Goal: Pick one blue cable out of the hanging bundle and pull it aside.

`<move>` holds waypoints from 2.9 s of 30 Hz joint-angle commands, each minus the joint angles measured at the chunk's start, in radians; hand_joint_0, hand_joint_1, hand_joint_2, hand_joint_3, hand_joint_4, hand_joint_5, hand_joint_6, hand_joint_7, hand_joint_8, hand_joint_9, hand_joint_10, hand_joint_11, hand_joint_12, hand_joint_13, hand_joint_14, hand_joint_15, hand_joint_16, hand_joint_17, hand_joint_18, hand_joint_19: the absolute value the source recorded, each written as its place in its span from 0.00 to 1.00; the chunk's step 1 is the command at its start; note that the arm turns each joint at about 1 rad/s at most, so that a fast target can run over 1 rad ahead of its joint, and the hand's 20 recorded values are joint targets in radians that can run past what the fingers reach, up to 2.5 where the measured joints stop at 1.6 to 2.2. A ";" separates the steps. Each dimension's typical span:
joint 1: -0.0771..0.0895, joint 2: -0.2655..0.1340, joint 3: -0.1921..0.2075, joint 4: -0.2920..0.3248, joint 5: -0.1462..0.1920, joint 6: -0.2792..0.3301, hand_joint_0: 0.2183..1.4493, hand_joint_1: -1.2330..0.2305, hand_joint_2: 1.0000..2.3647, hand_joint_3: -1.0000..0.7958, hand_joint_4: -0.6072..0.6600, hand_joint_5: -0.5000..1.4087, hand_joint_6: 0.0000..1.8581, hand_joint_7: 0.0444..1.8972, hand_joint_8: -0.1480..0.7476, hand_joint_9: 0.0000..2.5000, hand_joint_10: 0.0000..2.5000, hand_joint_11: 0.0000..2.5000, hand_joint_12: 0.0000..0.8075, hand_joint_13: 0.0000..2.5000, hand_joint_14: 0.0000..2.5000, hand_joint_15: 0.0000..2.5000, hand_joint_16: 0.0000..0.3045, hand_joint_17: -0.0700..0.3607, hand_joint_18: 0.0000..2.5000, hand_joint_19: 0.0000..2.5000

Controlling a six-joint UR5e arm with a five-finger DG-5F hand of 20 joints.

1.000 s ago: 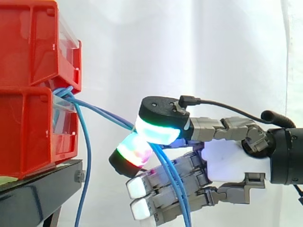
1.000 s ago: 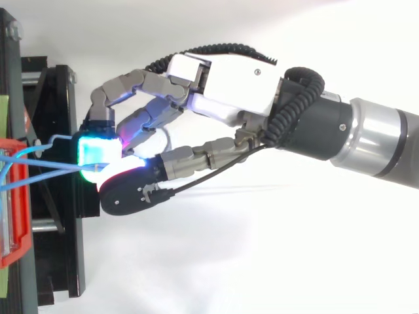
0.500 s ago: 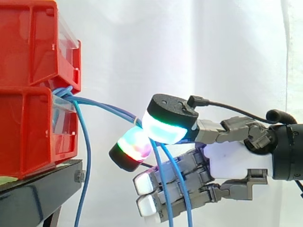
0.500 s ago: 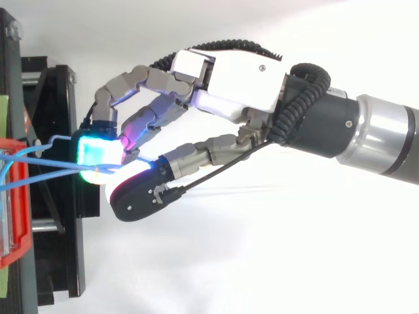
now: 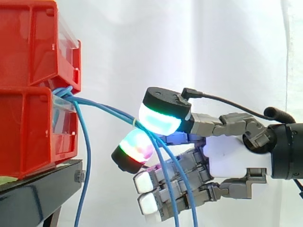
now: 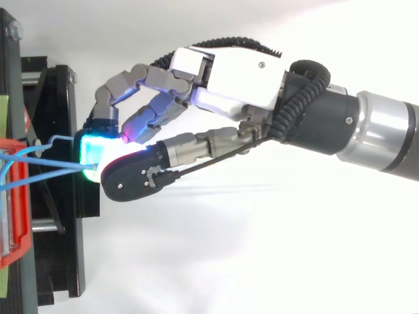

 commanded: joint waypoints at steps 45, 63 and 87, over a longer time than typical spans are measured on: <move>0.004 -0.001 0.000 -0.089 -0.063 0.009 0.29 0.50 0.01 0.35 0.45 0.21 0.47 0.51 0.44 0.40 0.01 0.20 0.36 0.37 0.01 0.21 0.15 0.39 0.27 0.18; 0.001 0.001 0.008 -0.091 -0.064 0.059 0.23 0.56 0.00 0.28 0.48 0.22 0.46 0.49 0.47 0.43 0.01 0.19 0.39 0.39 0.01 0.21 0.16 0.42 0.30 0.18; -0.005 0.001 0.046 -0.144 -0.089 0.094 0.29 0.36 0.01 0.37 0.50 0.20 0.46 0.54 0.45 0.41 0.01 0.20 0.36 0.38 0.01 0.21 0.15 0.41 0.28 0.18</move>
